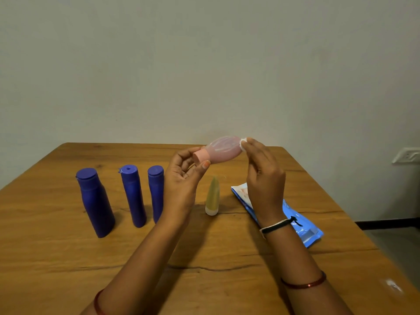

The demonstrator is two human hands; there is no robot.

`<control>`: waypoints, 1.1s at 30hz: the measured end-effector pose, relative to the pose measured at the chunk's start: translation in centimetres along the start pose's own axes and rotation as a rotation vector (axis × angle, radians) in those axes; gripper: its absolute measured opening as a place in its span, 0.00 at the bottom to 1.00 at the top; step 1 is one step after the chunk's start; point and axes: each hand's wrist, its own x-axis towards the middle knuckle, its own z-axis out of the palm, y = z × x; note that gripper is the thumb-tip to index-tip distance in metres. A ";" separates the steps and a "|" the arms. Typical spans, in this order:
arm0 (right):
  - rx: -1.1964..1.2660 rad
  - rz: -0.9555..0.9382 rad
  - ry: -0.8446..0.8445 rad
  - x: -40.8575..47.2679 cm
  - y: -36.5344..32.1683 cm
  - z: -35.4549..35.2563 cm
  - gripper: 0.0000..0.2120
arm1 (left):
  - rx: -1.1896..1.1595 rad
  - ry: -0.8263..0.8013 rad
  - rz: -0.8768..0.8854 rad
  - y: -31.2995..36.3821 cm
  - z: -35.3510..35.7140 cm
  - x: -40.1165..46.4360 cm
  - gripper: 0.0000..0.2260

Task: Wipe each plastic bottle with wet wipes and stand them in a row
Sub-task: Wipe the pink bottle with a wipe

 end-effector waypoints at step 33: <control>0.008 0.035 0.067 -1.5 0.8 -0.3 0.20 | 0.147 -0.119 0.053 0.0 0.1 -0.9 0.16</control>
